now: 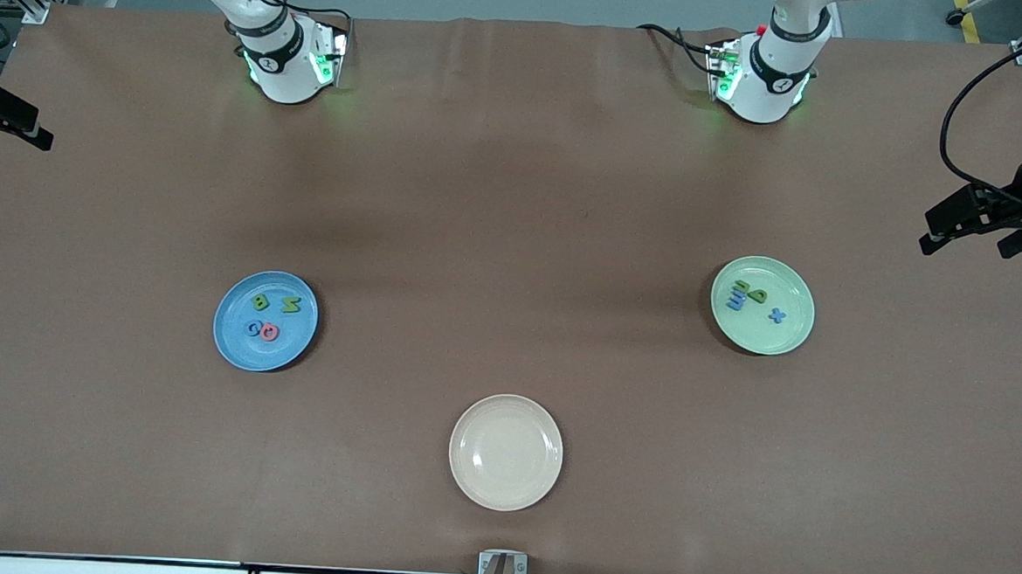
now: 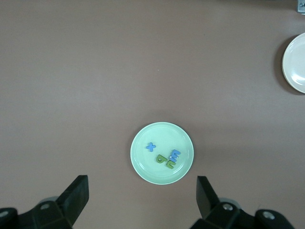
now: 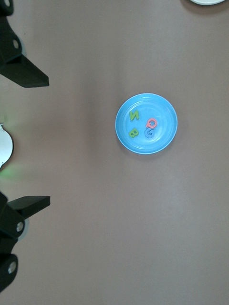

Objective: Sort uppercase to blue plate, lowercase to green plate

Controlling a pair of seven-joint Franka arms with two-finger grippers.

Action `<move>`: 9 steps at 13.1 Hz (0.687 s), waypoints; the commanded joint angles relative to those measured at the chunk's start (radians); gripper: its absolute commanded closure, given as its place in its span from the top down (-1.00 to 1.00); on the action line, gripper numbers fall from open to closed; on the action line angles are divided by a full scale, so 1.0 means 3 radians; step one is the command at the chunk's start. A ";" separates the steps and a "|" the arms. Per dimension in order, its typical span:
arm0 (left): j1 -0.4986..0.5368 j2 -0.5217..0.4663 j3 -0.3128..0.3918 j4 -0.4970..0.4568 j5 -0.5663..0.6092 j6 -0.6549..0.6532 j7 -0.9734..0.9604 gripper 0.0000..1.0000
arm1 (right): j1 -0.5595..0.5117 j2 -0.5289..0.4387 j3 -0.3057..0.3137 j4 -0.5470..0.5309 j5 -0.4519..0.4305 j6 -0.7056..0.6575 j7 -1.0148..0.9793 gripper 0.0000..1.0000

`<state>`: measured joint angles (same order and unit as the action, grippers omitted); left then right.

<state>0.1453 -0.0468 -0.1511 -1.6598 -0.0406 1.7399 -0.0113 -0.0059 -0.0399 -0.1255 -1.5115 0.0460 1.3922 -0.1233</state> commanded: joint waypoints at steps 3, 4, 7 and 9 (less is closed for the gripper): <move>0.0006 0.0044 -0.0028 0.0102 -0.0038 -0.0073 0.0063 0.99 | 0.0112 -0.0072 -0.0037 -0.0054 -0.0051 0.0043 -0.0019 1.00; 0.0001 0.0054 -0.0028 0.0097 -0.0039 -0.0073 0.0089 0.99 | 0.0097 -0.0072 -0.0032 -0.0055 -0.0051 0.0043 -0.0019 1.00; -0.0110 0.0059 0.0028 0.0102 -0.0033 -0.0073 0.0089 0.99 | 0.0091 -0.0067 -0.0032 -0.0070 -0.0051 0.0084 -0.0019 1.00; -0.0365 0.0059 0.0272 0.0102 -0.0028 -0.0073 0.0079 0.99 | 0.0091 -0.0067 -0.0027 -0.0070 -0.0051 0.0084 -0.0019 1.00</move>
<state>0.1035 -0.0407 -0.1318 -1.6574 -0.0406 1.7399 0.0003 0.0127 -0.0439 -0.1278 -1.5127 0.0415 1.4059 -0.1233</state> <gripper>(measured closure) 0.004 0.000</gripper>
